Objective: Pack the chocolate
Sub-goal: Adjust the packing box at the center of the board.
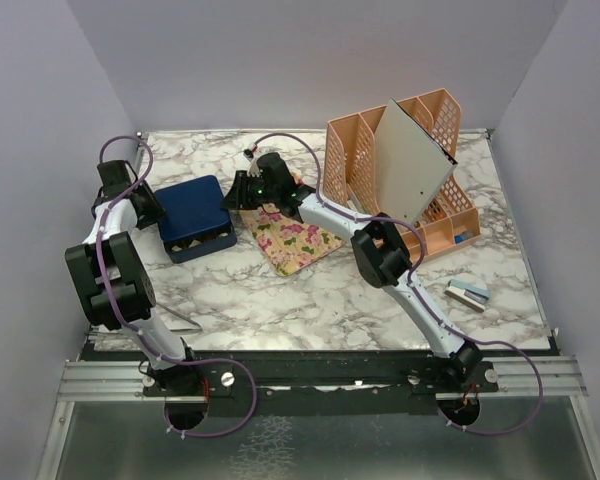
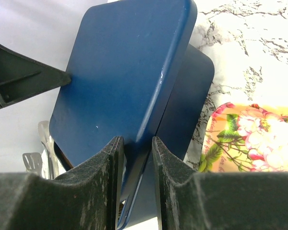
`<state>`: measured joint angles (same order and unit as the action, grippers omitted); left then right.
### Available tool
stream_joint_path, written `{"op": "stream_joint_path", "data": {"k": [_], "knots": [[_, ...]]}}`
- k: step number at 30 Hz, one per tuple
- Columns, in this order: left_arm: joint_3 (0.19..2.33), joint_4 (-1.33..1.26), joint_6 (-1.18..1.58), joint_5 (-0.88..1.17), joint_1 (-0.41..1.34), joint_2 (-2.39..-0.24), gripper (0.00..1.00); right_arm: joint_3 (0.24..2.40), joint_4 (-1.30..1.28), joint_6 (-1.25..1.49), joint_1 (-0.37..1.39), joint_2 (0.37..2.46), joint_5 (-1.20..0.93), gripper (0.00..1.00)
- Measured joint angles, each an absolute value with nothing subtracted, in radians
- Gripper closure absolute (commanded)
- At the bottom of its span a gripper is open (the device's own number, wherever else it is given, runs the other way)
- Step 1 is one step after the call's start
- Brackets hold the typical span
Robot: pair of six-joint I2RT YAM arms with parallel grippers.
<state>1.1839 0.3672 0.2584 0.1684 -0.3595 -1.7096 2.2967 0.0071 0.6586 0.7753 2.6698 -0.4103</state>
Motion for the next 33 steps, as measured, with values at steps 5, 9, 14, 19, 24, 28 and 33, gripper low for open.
{"op": "stream_joint_path", "data": {"k": [5,9,14,19,24,28,33], "knots": [[1.184,0.360,0.265,0.175,-0.361,-1.711,0.69,2.297,0.008,0.658,0.775,2.670,-0.416,0.68],[1.187,0.360,0.270,0.180,-0.361,-1.711,0.69,2.297,0.007,0.658,0.772,2.670,-0.424,0.68],[1.187,0.363,0.278,0.188,-0.361,-1.699,0.69,2.296,0.007,0.656,0.770,2.669,-0.428,0.68],[1.191,0.366,0.293,0.218,-0.365,-1.668,0.68,2.296,0.002,0.656,0.765,2.663,-0.432,0.68],[1.202,0.369,0.309,0.234,-0.366,-1.648,0.68,2.289,-0.001,0.656,0.762,2.650,-0.434,0.68],[1.202,0.373,0.318,0.242,-0.366,-1.633,0.68,2.278,-0.002,0.658,0.762,2.636,-0.435,0.68],[1.202,0.384,0.327,0.247,-0.368,-1.627,0.68,2.265,-0.002,0.662,0.760,2.614,-0.437,0.68]]}}
